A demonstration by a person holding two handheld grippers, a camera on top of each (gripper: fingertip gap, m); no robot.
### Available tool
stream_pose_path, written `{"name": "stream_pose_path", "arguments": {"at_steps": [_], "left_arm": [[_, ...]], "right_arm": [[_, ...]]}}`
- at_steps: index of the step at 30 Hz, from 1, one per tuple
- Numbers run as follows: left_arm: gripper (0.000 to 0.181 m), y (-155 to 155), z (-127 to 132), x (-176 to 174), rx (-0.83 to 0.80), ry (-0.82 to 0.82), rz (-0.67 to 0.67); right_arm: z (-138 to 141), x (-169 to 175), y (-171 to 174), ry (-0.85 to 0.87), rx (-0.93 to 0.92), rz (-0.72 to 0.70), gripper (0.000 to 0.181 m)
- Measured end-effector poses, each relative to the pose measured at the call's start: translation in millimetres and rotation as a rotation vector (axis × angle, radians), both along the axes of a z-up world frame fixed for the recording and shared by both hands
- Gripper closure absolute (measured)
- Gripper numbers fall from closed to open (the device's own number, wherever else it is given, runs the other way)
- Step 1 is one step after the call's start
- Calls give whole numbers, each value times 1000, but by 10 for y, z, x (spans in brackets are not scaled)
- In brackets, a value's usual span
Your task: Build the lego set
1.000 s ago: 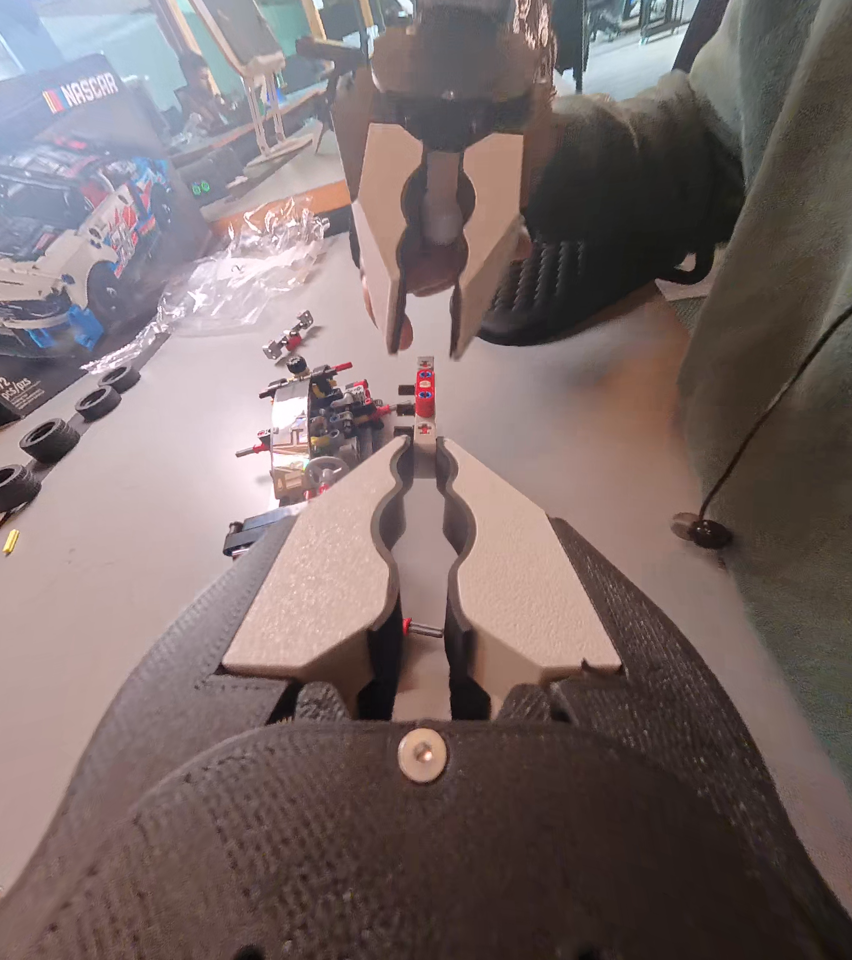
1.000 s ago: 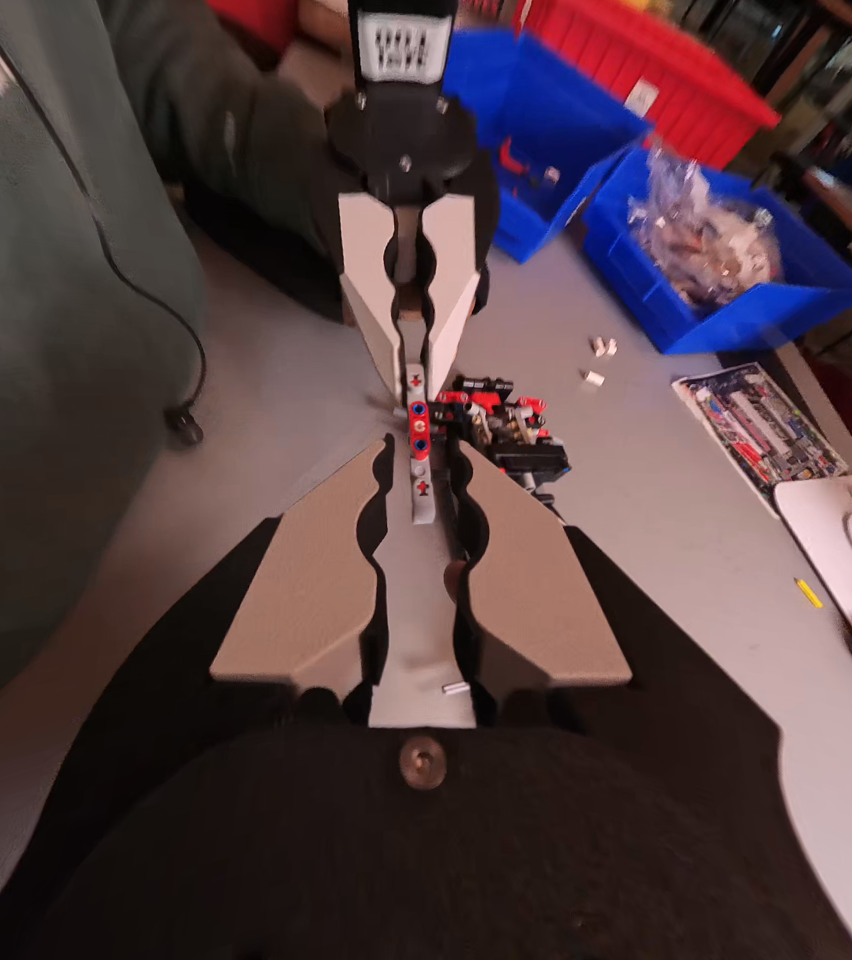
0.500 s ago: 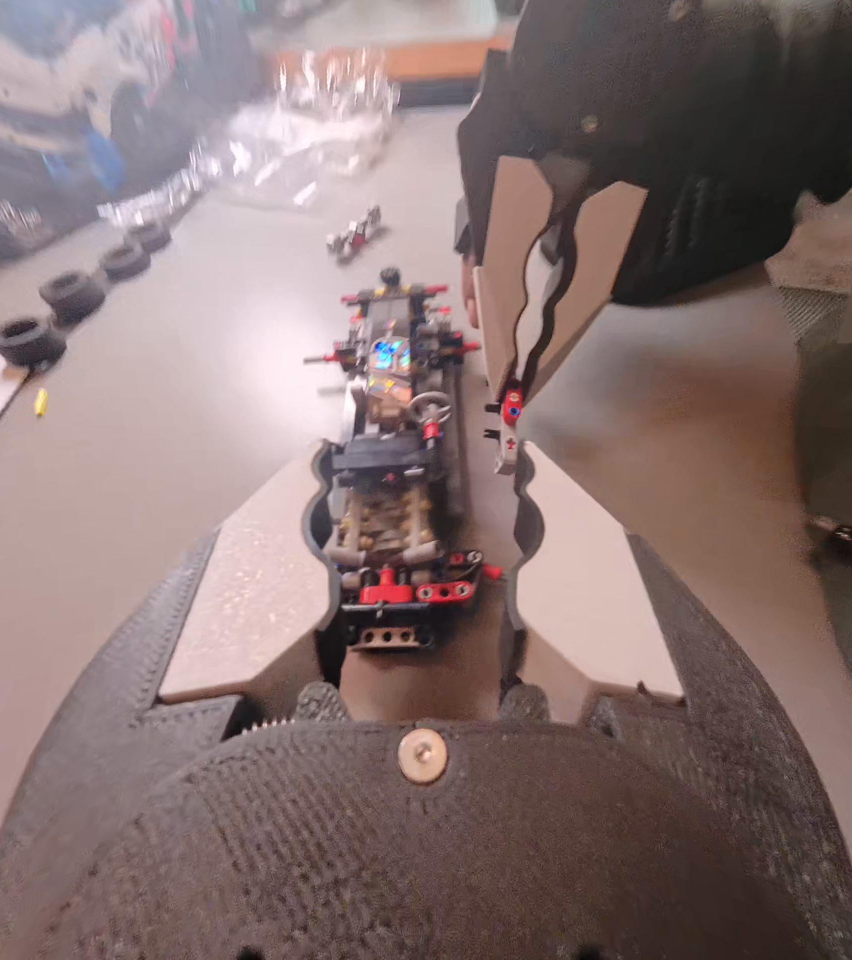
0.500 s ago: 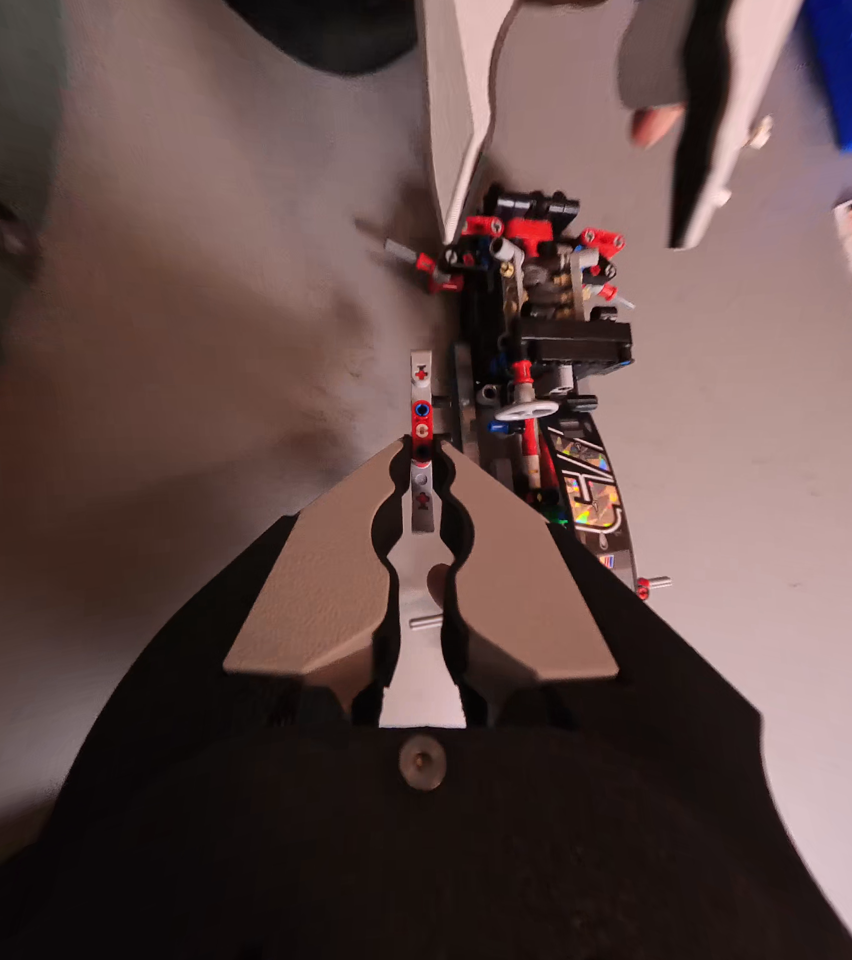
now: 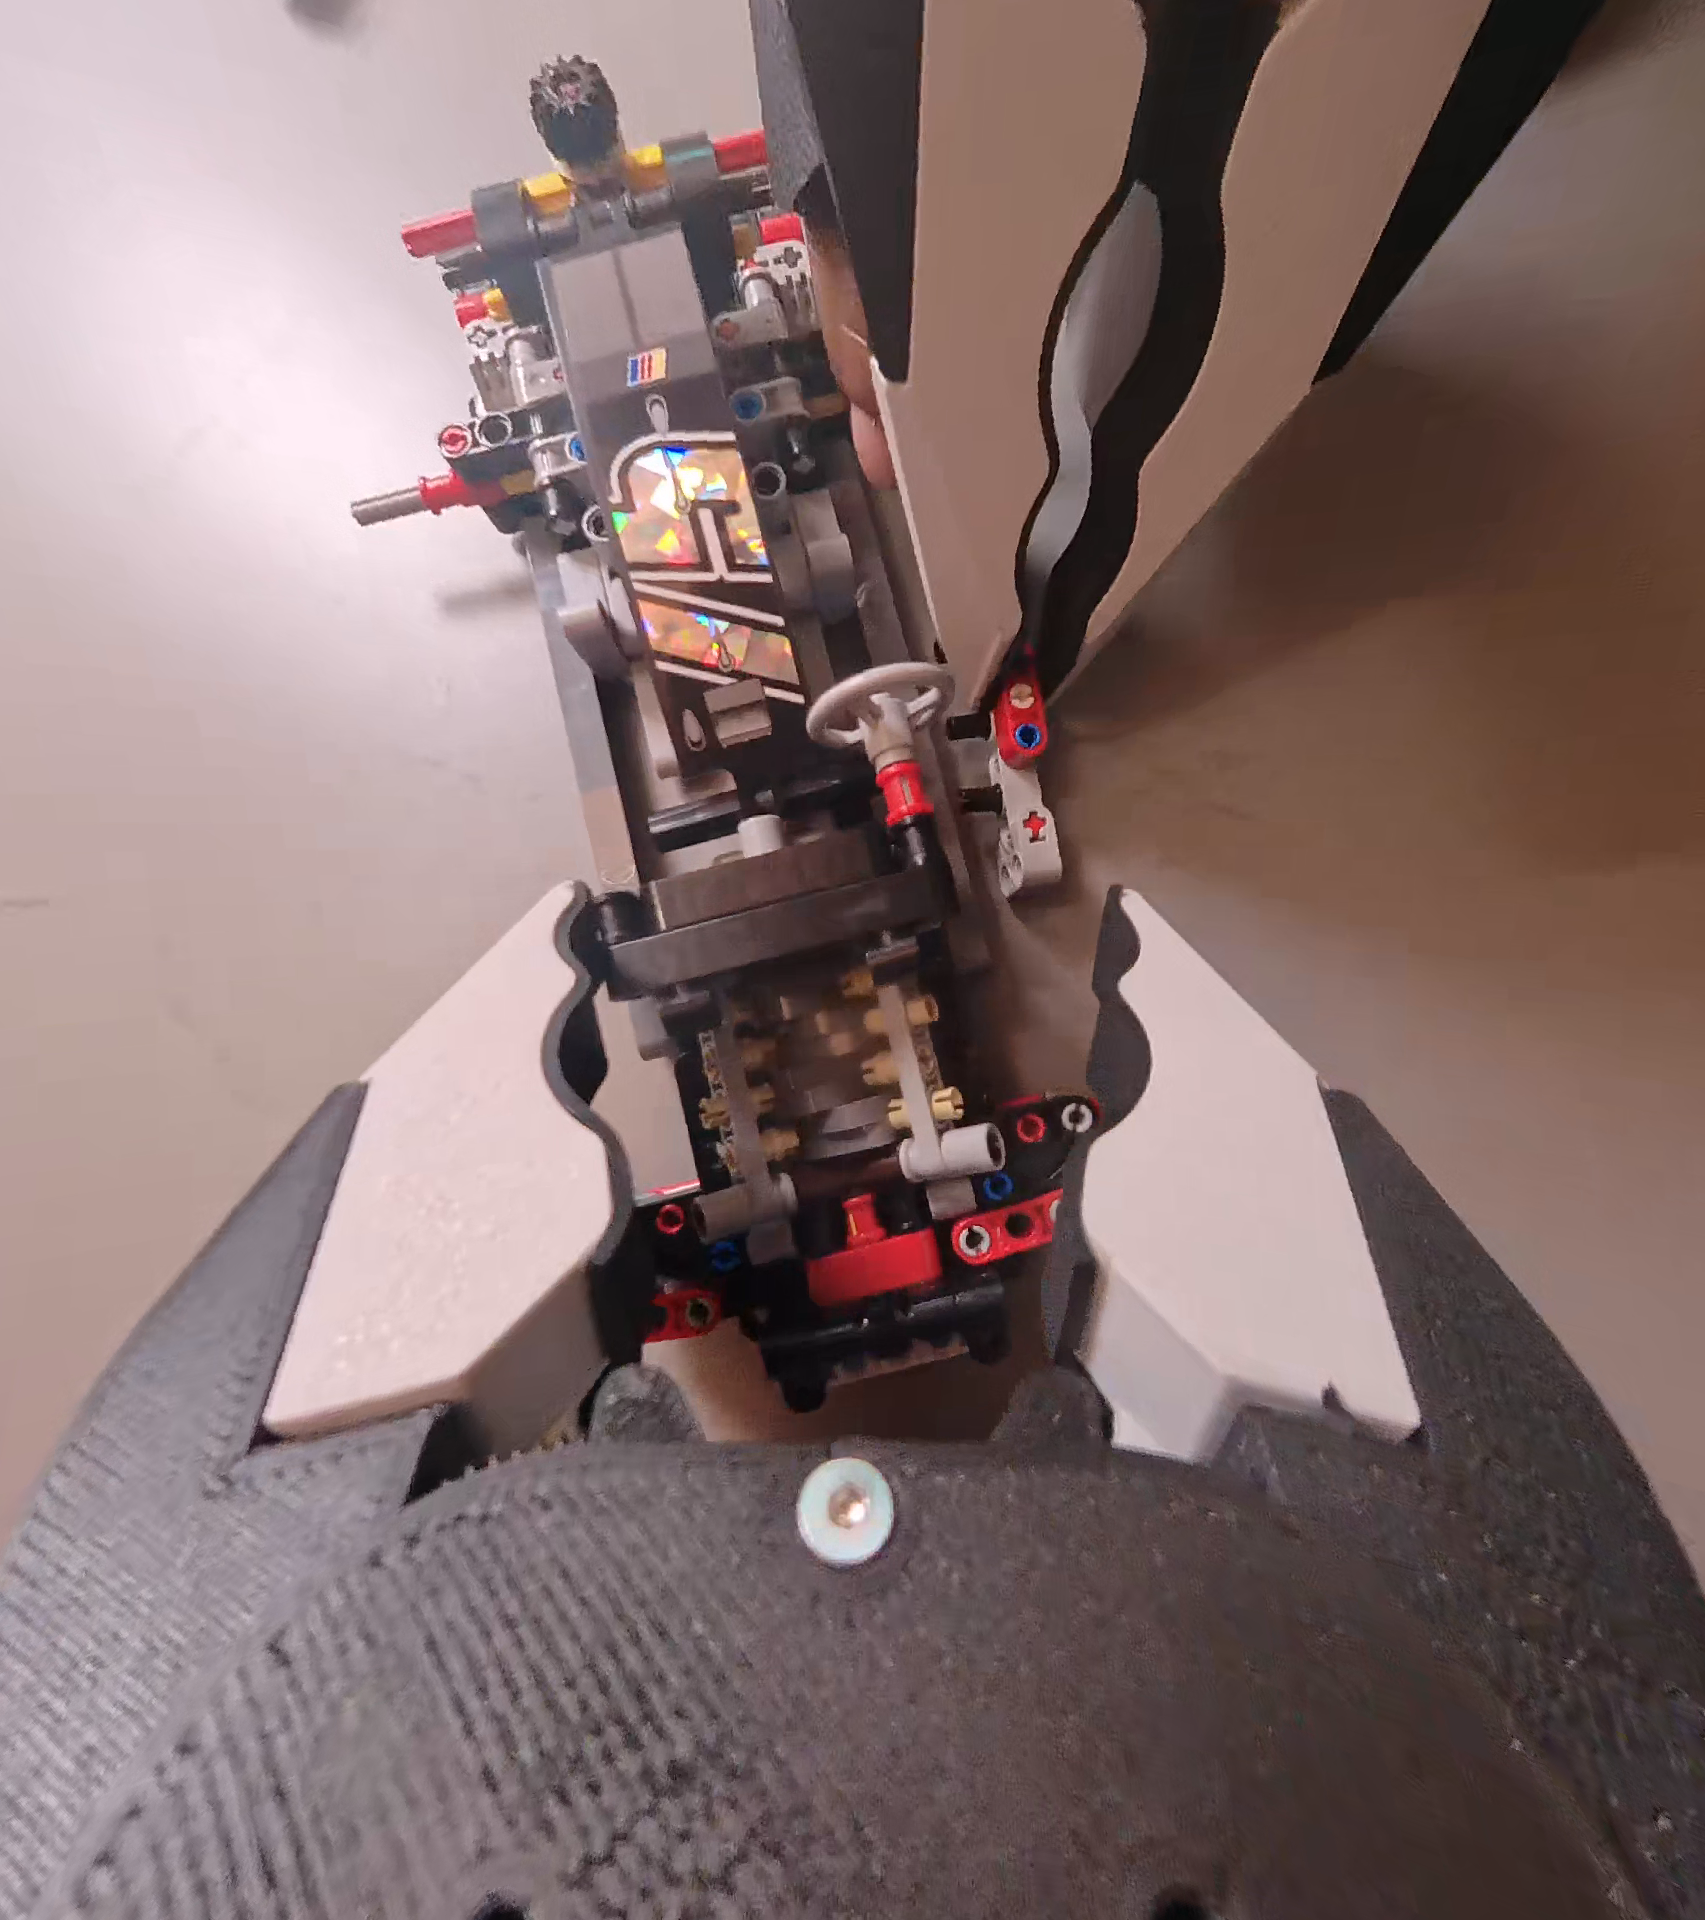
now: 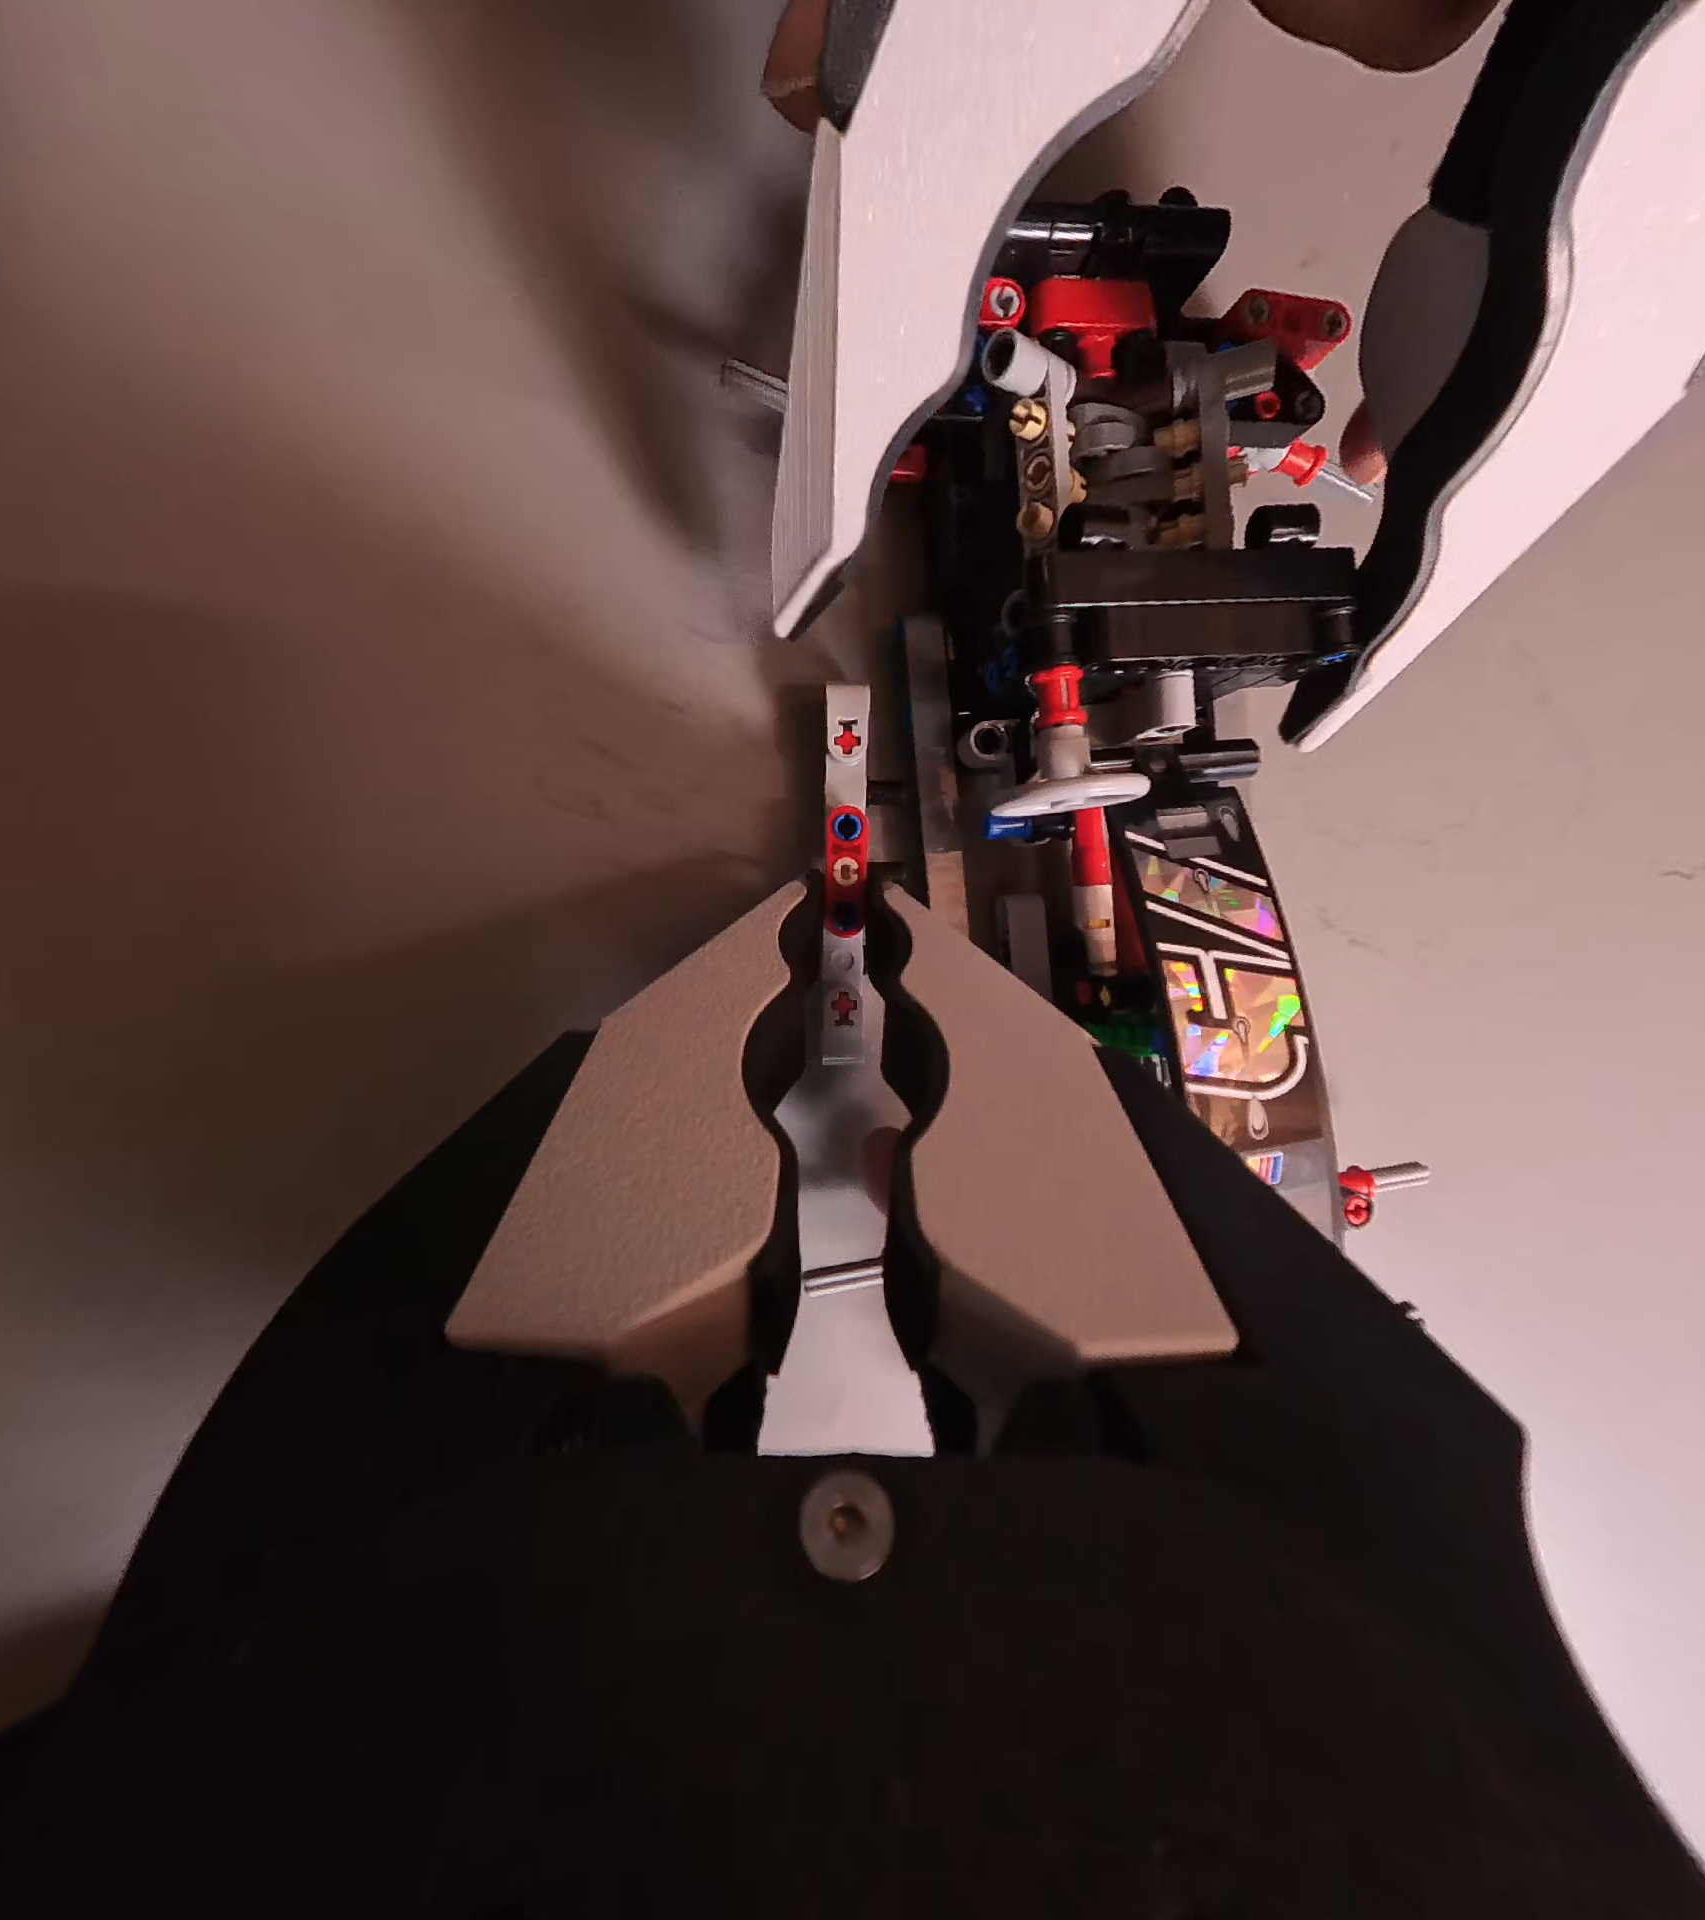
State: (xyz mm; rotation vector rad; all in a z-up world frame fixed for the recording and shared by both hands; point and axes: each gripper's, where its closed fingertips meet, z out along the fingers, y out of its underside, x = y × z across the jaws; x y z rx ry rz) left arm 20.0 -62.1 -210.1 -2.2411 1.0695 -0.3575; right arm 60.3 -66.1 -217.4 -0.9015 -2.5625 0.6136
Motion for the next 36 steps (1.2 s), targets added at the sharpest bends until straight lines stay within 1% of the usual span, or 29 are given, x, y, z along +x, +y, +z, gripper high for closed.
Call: {"name": "stream_pose_path", "arguments": {"at_steps": [7,12,16,22,32,36], "left_arm": [[91,-9,-64,-7,-9,10,-45],[91,-19,-80,-7,-20,-3,-71],[96,-22,-73,-35,-30,-17,-67],[101,-7,-63,-41,-42,-36,-68],[100,-15,-50,-30,-54,-66,-94],[96,-22,-45,-9,-59,-78,-96]], "right_arm": [[-24,-5,19,9,13,1,171],[26,5,23,37,3,6,169],[76,-14,18,76,-9,12,172],[19,-37,-30,70,-7,31,176],[25,-61,-47,34,-39,24,176],[20,-77,-46,21,-42,22,175]]}}
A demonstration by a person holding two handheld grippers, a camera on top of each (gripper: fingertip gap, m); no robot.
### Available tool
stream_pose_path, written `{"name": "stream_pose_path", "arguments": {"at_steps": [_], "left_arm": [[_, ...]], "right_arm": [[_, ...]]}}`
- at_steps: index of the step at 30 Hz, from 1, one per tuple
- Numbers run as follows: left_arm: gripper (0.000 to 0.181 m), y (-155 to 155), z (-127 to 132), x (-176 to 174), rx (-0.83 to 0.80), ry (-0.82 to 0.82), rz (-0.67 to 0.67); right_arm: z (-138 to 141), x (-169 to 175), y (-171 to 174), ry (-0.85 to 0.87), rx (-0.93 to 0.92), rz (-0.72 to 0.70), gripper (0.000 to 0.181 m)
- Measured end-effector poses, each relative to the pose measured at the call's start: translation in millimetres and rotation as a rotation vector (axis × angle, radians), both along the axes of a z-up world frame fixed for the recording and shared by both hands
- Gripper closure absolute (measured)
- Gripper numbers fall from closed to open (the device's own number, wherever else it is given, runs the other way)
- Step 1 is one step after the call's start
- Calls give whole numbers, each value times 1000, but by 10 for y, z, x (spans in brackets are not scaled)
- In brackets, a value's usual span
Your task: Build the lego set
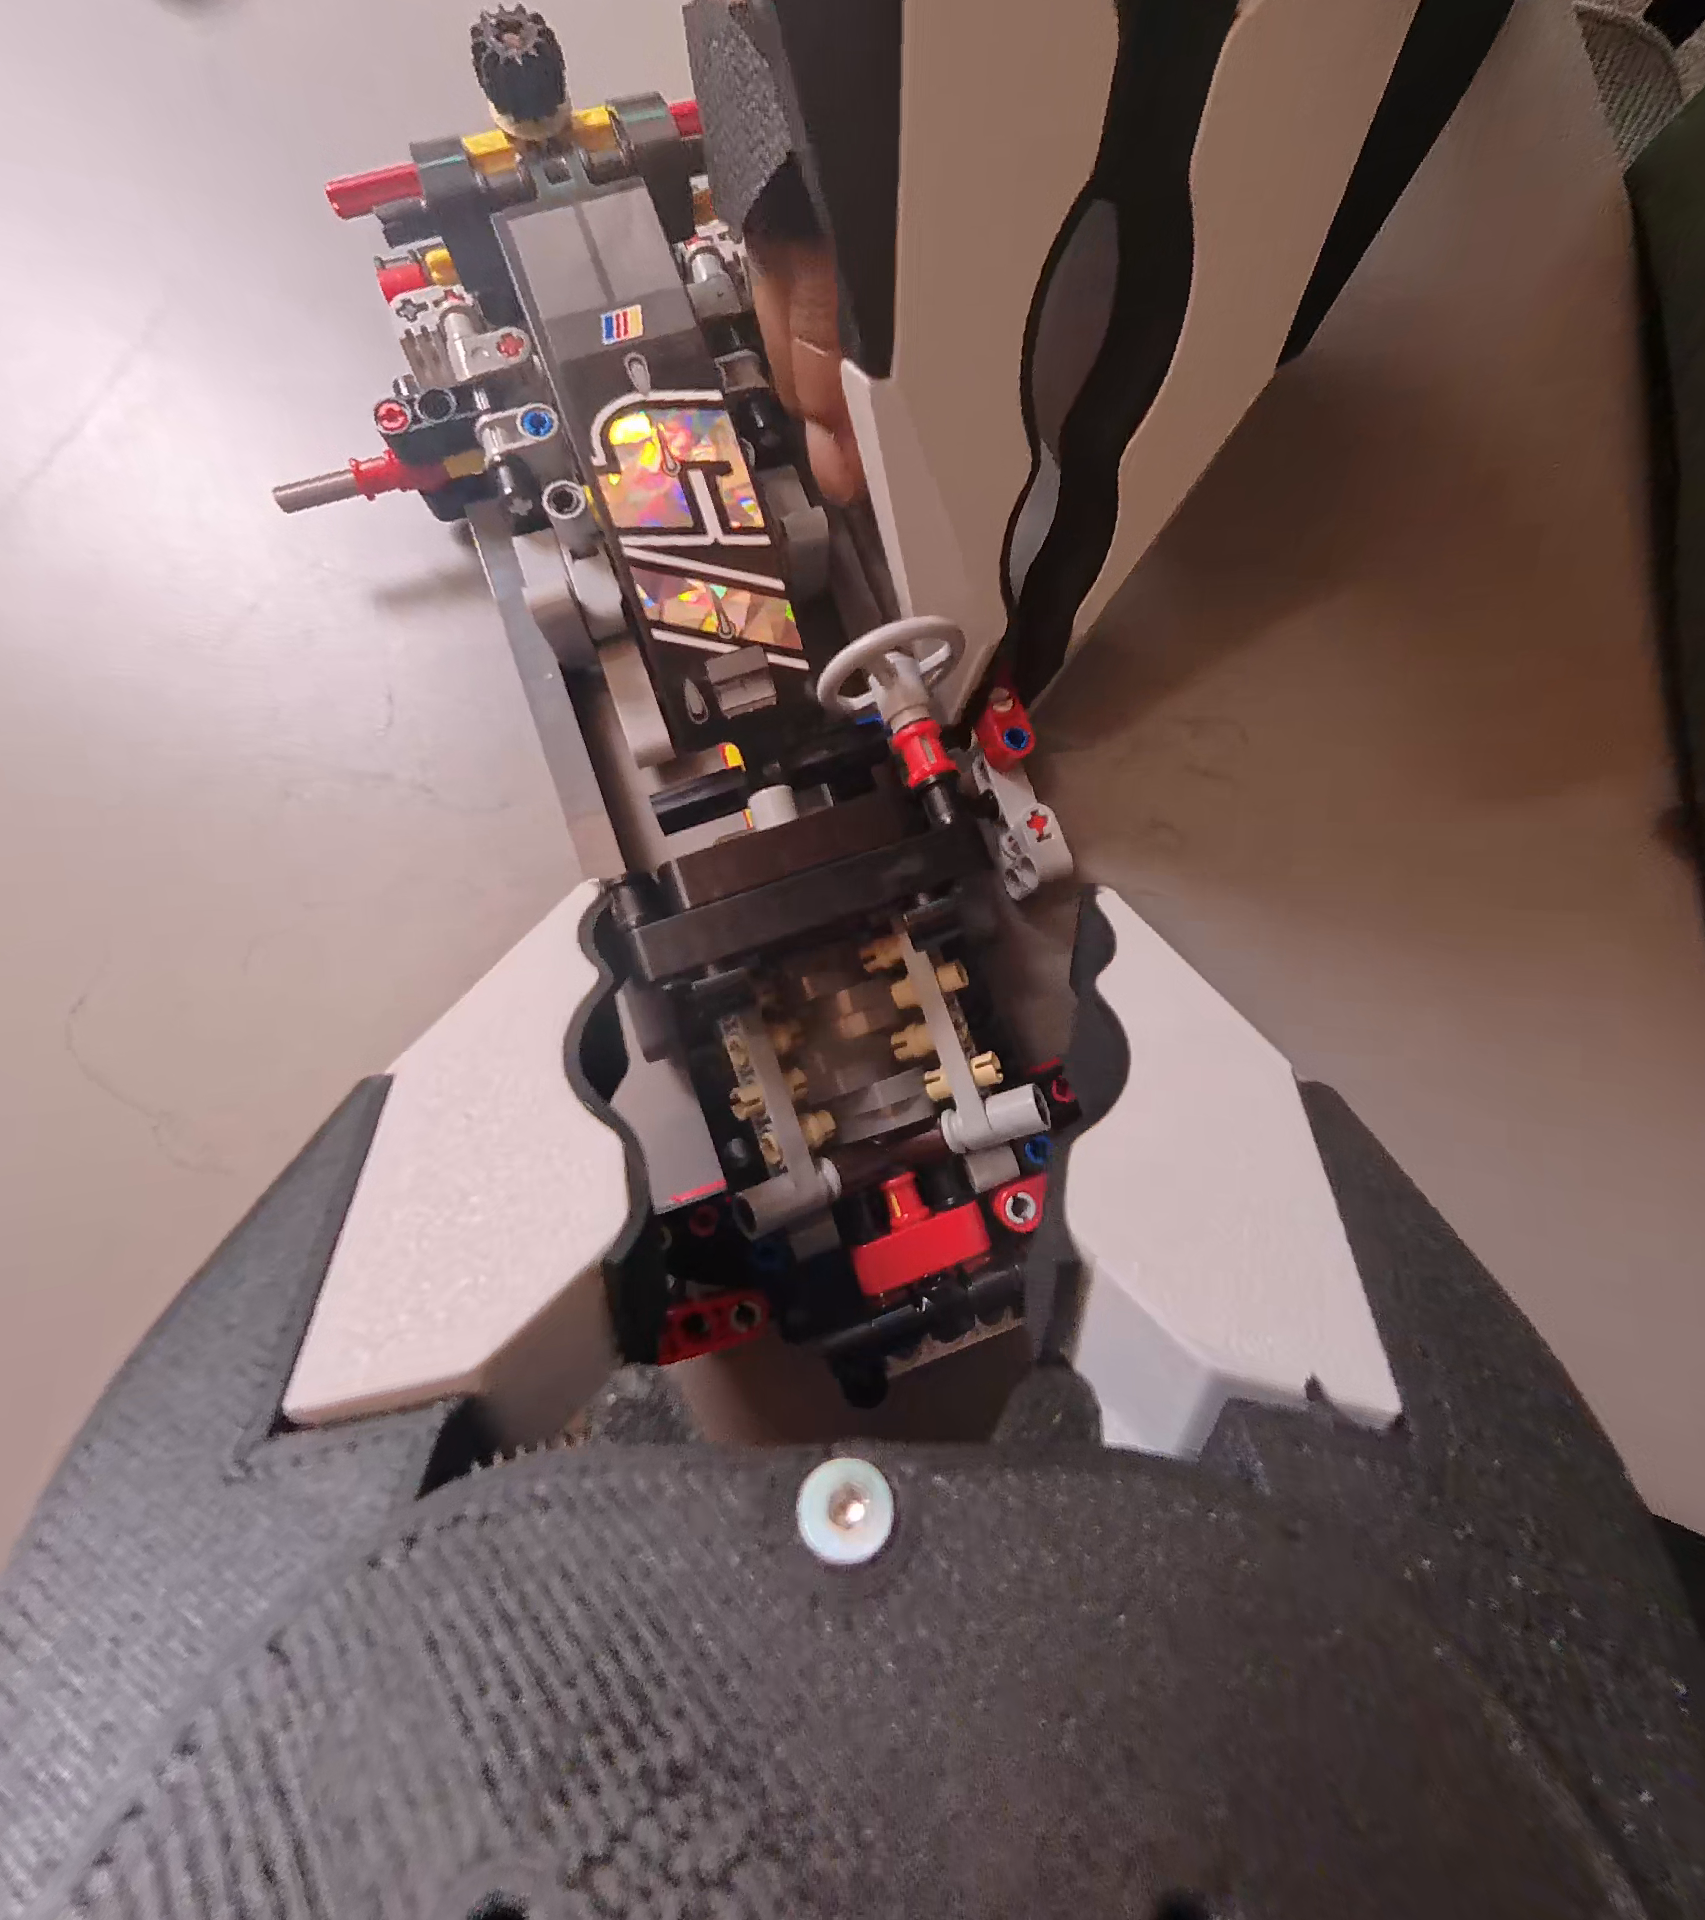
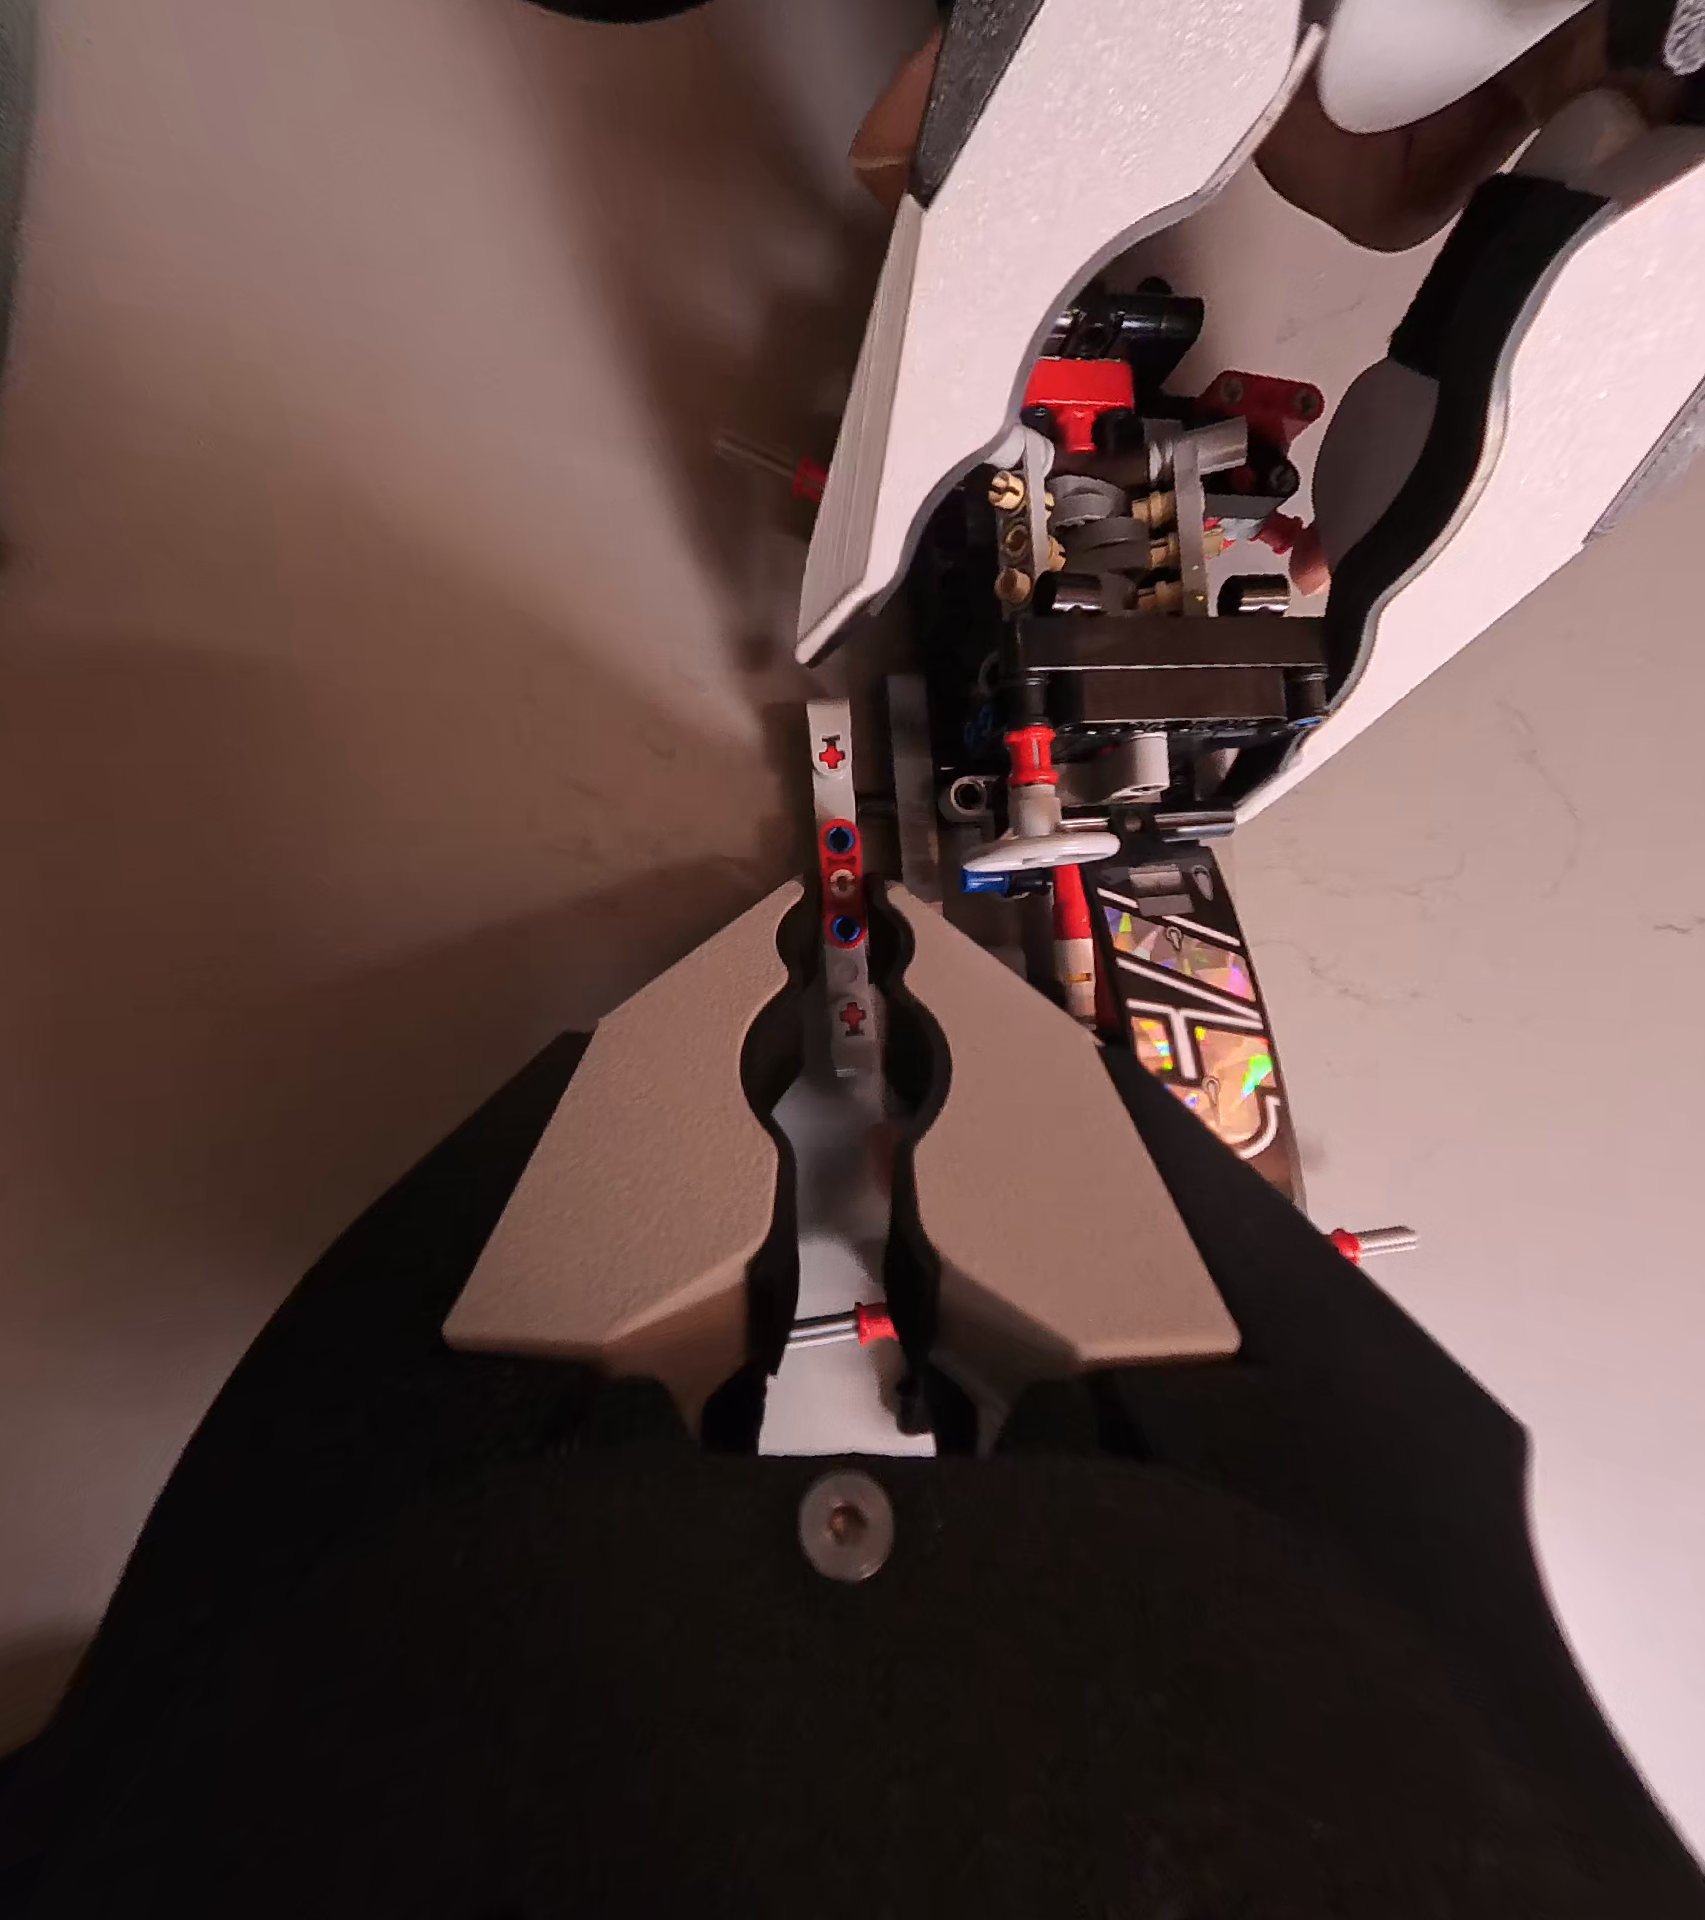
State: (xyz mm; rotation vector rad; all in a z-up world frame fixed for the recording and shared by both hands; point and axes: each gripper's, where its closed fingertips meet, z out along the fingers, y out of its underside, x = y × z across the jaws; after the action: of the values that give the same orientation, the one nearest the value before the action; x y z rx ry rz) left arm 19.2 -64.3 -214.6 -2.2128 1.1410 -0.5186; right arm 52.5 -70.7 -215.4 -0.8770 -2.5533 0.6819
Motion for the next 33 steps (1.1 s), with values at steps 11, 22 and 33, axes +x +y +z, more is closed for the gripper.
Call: {"name": "stream_pose_path", "arguments": {"at_steps": [11,22,33], "left_arm": [[78,3,-10,43,24,45,105],[75,99,-36,41,83,124,194],[82,139,-80,-9,116,173,206]], "right_arm": [[6,-4,1,14,4,-9,175],[7,-14,26,-2,-12,-50,174],[3,-34,37,-1,-15,-83,173]]}}
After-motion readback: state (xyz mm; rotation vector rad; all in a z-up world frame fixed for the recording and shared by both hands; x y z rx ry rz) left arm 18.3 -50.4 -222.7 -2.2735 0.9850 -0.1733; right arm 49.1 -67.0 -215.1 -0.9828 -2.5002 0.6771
